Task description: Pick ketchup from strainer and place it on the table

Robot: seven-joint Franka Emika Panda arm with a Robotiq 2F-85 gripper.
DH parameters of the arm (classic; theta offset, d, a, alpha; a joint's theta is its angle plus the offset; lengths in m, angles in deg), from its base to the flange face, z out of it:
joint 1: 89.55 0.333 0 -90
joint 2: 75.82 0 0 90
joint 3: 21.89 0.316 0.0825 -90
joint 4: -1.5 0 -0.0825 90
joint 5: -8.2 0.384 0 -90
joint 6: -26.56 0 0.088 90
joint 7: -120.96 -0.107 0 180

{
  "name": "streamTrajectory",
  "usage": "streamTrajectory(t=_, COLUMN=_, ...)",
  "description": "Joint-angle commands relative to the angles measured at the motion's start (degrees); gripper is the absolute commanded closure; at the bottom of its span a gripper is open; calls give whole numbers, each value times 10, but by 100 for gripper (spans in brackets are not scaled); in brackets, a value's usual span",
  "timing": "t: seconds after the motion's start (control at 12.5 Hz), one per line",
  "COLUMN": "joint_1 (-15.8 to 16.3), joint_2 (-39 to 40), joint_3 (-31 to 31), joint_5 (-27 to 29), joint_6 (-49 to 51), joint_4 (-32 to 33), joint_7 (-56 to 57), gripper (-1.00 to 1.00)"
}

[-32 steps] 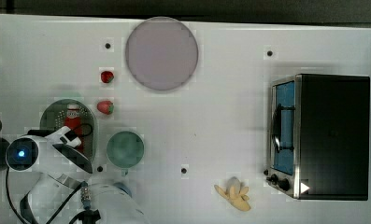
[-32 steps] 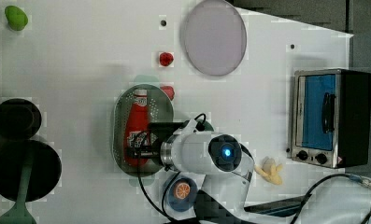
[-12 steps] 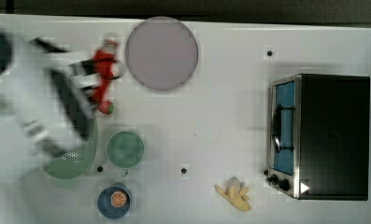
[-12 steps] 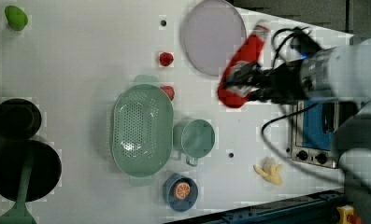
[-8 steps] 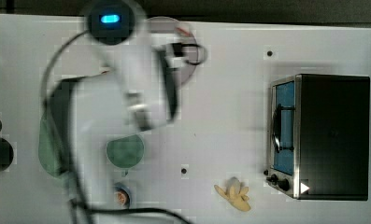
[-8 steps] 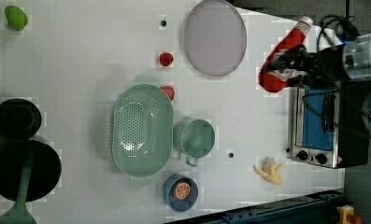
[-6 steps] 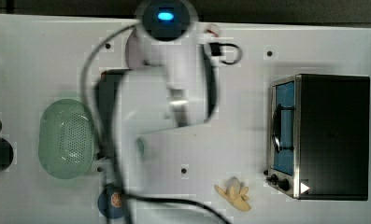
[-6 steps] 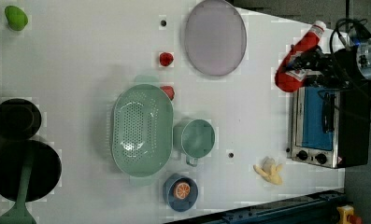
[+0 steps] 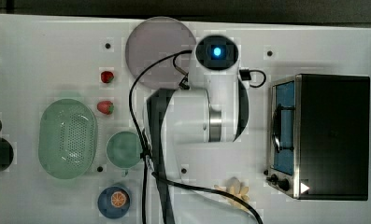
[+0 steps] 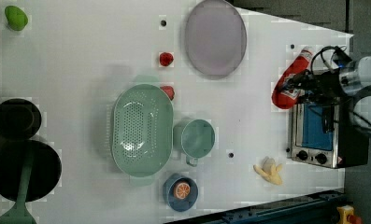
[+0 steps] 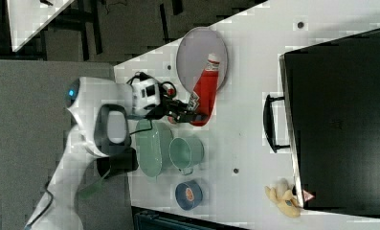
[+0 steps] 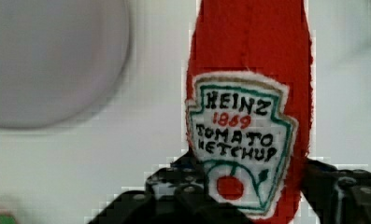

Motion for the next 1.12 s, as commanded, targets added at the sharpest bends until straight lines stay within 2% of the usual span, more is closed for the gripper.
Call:
streamTrajectory(t=0.08, joint_1=18, joint_2=-19, joint_3=7, joint_5=-3, joint_6=-72, joint_4=63, joint_7=39, gripper=-18)
streamTrajectory(t=0.32, joint_1=18, joint_2=-9, joint_3=-1, joint_5=-24, joint_6=-142, joint_4=128, joint_7=39, gripper=-18)
streamTrajectory(t=0.4, joint_1=18, joint_2=-2, joint_3=-2, joint_5=-36, joint_6=-157, joint_4=143, joint_7=38, gripper=-24)
streamTrajectory(t=0.64, joint_1=18, joint_2=19, joint_3=-6, joint_5=-74, joint_6=-179, joint_4=162, joint_7=35, gripper=-87)
streamTrajectory(t=0.72, joint_1=17, joint_2=16, joint_3=-6, joint_5=-74, joint_6=-180, joint_4=155, joint_7=35, gripper=-99)
streamTrajectory(t=0.96, joint_1=17, joint_2=-32, joint_3=-4, joint_5=-73, joint_6=-174, joint_4=107, joint_7=35, gripper=-100)
streamTrajectory(t=1.12, joint_1=18, joint_2=-74, joint_3=-1, joint_5=-67, joint_6=-126, joint_4=62, joint_7=35, gripper=-100)
